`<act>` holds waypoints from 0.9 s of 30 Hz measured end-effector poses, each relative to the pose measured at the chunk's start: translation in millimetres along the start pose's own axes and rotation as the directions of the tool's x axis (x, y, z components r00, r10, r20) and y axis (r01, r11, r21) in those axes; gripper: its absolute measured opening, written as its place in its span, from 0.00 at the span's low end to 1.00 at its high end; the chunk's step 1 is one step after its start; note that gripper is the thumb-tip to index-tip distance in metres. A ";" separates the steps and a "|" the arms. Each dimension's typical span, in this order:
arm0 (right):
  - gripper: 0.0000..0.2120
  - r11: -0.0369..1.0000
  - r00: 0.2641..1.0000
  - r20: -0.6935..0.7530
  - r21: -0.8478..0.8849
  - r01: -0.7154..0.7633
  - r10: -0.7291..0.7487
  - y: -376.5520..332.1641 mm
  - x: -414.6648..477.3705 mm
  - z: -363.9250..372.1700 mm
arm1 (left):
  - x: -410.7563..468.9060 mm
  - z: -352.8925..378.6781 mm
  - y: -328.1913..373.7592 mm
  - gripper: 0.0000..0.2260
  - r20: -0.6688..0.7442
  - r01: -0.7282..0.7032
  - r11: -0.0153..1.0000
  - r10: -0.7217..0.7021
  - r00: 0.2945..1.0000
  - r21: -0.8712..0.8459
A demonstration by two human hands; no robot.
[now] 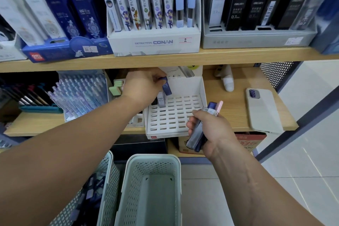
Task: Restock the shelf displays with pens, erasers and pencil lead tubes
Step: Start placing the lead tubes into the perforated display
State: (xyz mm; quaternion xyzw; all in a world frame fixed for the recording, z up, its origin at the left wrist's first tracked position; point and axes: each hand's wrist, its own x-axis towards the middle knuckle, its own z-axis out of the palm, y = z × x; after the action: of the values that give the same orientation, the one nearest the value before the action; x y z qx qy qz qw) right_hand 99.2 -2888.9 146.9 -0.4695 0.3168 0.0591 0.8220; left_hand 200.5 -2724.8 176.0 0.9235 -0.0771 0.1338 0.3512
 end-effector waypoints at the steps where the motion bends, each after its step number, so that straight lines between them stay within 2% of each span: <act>1: 0.06 1.000 1.000 0.004 0.002 0.000 0.000 -0.5 0.0 -0.3 | 2.1 2.5 0.5 0.06 0.019 -0.001 0.999 0.000 1.000 0.047; 4: 0.06 1.000 1.000 0.015 -0.002 0.005 -0.005 -1.6 -0.3 -1.1 | 5.8 7.3 2.3 0.08 0.062 0.004 0.991 -0.012 0.998 0.134; 9: 0.06 1.000 1.000 0.027 -0.006 0.011 -0.011 -1.5 0.9 -2.5 | 7.9 12.2 -0.5 0.09 0.070 0.002 0.985 -0.014 0.997 0.174; 27: 0.04 1.000 0.999 0.041 -0.028 0.008 -0.007 0.4 2.8 1.7 | 15.2 17.3 -6.0 0.08 0.126 -0.017 0.988 -0.003 0.992 0.156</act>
State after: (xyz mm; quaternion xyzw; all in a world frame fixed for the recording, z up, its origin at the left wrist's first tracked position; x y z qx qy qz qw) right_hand 102.0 -2887.9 145.6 -0.4810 0.2973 0.0698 0.8218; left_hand 219.8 -2732.7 164.3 0.9545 -0.0917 0.0823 0.2714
